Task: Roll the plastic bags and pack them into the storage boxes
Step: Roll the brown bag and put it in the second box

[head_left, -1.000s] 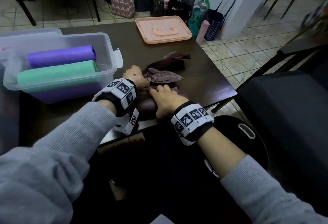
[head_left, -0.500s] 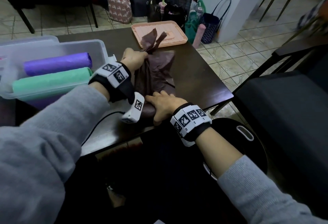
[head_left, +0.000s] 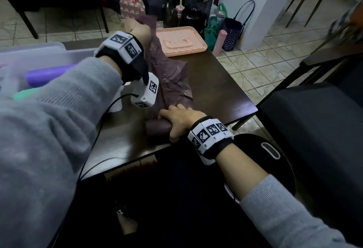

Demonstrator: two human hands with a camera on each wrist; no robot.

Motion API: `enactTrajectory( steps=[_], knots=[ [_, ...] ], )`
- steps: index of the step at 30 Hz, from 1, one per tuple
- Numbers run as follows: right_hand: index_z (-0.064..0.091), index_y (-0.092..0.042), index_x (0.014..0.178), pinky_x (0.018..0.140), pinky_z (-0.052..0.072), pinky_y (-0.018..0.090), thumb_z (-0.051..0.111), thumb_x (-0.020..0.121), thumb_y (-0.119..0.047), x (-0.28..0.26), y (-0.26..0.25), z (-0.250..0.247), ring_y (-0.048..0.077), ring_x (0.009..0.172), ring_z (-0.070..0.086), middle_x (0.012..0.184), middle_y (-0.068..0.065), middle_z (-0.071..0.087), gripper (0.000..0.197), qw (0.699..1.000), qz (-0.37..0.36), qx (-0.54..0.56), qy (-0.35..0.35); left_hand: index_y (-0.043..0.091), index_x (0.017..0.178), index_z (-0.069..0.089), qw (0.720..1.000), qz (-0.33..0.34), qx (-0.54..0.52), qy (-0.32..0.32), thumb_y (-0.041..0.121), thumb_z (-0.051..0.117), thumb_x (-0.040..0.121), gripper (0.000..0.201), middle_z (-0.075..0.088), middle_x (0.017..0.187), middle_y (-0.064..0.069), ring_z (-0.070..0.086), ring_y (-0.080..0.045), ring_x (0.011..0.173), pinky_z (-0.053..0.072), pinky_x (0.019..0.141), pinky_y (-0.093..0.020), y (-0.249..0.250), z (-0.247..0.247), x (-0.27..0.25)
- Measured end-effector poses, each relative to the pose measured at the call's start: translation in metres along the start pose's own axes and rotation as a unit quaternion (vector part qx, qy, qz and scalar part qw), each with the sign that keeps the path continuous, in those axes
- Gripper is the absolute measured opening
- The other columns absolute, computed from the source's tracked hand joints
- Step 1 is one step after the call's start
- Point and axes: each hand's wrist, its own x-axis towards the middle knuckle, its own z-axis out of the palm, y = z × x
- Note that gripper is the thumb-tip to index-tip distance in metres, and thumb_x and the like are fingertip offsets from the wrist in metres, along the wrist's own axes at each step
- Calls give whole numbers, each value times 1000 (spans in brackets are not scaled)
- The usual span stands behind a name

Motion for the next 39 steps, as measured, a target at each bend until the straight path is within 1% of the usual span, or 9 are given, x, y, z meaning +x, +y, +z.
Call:
enactTrajectory(
  steps=[3, 5, 8, 13, 16, 22, 27, 32, 39],
  knots=[
    [40, -26, 127, 92, 36, 43, 72, 64, -22, -1, 1, -1, 26, 117, 34, 121, 4, 41, 71, 1000, -9, -9, -6, 5, 125, 49, 995, 30, 90, -8, 11, 51, 94, 32, 52, 127, -11, 49, -26, 122, 42, 92, -29, 0, 10, -23],
    [39, -24, 128, 92, 38, 44, 72, 65, -22, -2, 1, -2, 26, 118, 34, 123, 5, 41, 71, 1000, -10, -18, -11, 2, 120, 56, 973, 73, 185, -116, 6, 47, 94, 27, 56, 124, -13, 53, -27, 119, 43, 87, -29, -14, 26, -38],
    [35, -21, 131, 95, 38, 42, 74, 65, -23, -4, 0, 0, 25, 120, 34, 127, 7, 41, 76, 999, -14, -34, 0, 4, 133, 50, 896, 98, 324, -287, 12, 48, 94, 39, 51, 136, -16, 51, -29, 122, 42, 93, -32, -49, 46, -51],
    [36, -21, 107, 87, 35, 37, 77, 63, -21, -9, 3, 0, 21, 109, 38, 117, 3, 47, 60, 999, -40, 3, 19, 8, 150, 10, 834, 125, 406, -351, 30, 38, 101, 61, -2, 157, -17, 1, -30, 146, 13, 117, -40, -89, 56, -54],
    [36, -21, 98, 79, 38, 34, 79, 63, -20, -14, 0, 3, 20, 99, 42, 101, 0, 46, 56, 997, -71, 37, -1, 10, 150, -5, 838, 104, 420, -333, 39, 36, 100, 71, -16, 156, -15, -11, -29, 145, 3, 118, -41, -102, 48, -48],
    [39, -21, 96, 73, 39, 32, 79, 65, -18, -15, -2, -2, 20, 93, 49, 98, -3, 49, 50, 993, -92, 69, -11, 13, 151, -4, 854, 115, 386, -330, 42, 39, 98, 74, -15, 157, -11, -12, -25, 145, 0, 118, -38, -106, 42, -48],
    [46, -23, 103, 70, 31, 27, 78, 67, -19, -15, 1, -1, 13, 90, 39, 102, -3, 34, 49, 994, -85, 71, -8, 16, 150, -6, 863, 101, 385, -311, 52, 38, 95, 80, -18, 157, -9, -14, -24, 145, -4, 117, -35, -109, 49, -50],
    [53, -22, 123, 77, 36, 24, 80, 67, -25, -15, 5, -5, 13, 95, 48, 108, -3, 49, 62, 992, -111, 60, 10, 17, 151, -4, 867, 101, 374, -313, 51, 43, 93, 82, -15, 157, -8, -13, -23, 145, -3, 117, -37, -108, 46, -50],
    [58, -22, 114, 82, 42, 22, 77, 73, -37, -13, 16, -17, 10, 97, 55, 110, -7, 60, 48, 986, -80, 145, -14, 14, 151, -6, 898, 99, 306, -300, 48, 53, 90, 91, -14, 158, -7, -11, -24, 145, 1, 119, -40, -110, 42, -53]
  ],
)
